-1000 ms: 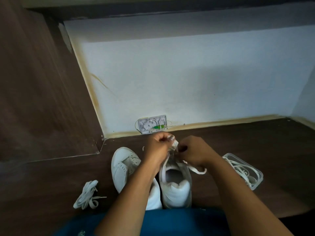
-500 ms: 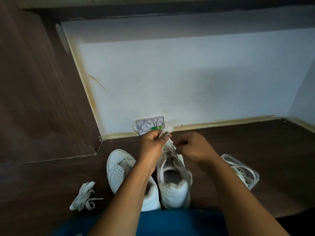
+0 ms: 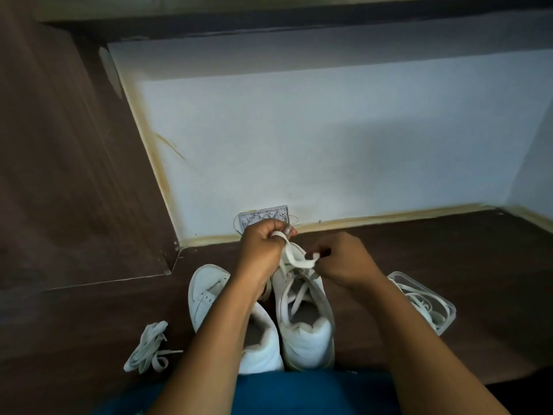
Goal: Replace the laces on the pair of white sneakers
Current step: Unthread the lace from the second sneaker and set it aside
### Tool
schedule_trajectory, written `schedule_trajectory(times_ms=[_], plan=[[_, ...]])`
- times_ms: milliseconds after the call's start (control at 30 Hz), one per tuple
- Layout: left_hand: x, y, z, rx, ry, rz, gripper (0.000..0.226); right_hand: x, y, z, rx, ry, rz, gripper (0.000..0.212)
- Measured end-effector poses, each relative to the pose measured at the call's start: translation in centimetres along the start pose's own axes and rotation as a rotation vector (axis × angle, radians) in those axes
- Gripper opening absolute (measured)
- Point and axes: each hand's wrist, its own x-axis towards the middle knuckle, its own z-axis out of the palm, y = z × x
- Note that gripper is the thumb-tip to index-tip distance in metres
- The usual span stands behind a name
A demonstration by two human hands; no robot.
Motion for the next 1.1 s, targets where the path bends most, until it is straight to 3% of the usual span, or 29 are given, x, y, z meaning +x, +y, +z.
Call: schedule_trajectory(times_ms=[100, 167, 267, 367, 433, 500, 567, 633, 667, 733, 833, 900, 1000, 1100], plan=[[-0.8, -0.4, 0.1, 0.003, -0.042, -0.027, 0.028, 0.3, 0.0, 0.6, -0.097, -0.099, 0.006, 0.025], [-1.0, -0.7, 0.2, 0.036, -0.064, -0.043, 0.029, 0.4, -0.5, 0.5, 0.022, 0.079, -0.025, 0.026], [-0.9, -1.6, 0.0, 0.182, -0.232, -0.073, 0.034, 0.4, -1.3, 0.3, 0.410, 0.358, -0.127, 0.029], [-1.1, -2.4, 0.2, 0.463, -0.362, 0.062, 0.022, 0.2, -1.9, 0.7, 0.649, 0.304, -0.195, 0.037], [-1.0, -2.7, 0.6, 0.535, -0.280, 0.151, 0.033, 0.4, -1.6, 0.9, 0.651, 0.285, -0.192, 0.033], [-0.7, -2.4, 0.7, 0.303, -0.141, 0.132, 0.038, 0.7, -0.8, 0.8, 0.593, 0.264, -0.131, 0.032], [-0.4, -1.8, 0.7, -0.036, -0.020, 0.067, 0.033, 0.8, 0.5, 0.4, 0.355, 0.125, -0.050, 0.042], [-0.3, -1.4, 0.6, -0.129, 0.011, 0.034, 0.033, 0.4, 0.8, 0.4, -0.053, -0.136, -0.034, 0.024], [-0.4, -1.4, 0.6, -0.116, -0.006, 0.040, 0.033, 0.2, 0.6, 0.5, -0.174, -0.172, -0.057, 0.012], [-0.8, -1.8, 0.5, -0.064, -0.099, 0.002, 0.031, 0.3, 0.1, 0.5, -0.133, -0.024, -0.083, 0.011], [-1.1, -3.2, 0.4, 0.205, -0.298, -0.076, 0.022, 0.6, -0.8, -0.1, 0.346, 0.328, -0.043, 0.019], [-1.1, -3.5, 0.3, 0.278, -0.323, -0.061, 0.019, 0.6, -1.0, -0.3, 0.446, 0.381, -0.034, 0.017], [-1.4, -3.2, 0.5, 0.279, -0.288, -0.052, 0.026, 0.2, -0.7, 0.3, 0.174, 0.162, -0.052, 0.018], [-0.8, -2.5, 0.4, -0.107, 0.034, -0.258, 0.034, 0.5, 0.2, 0.2, 0.253, 0.299, 0.078, 0.022]])
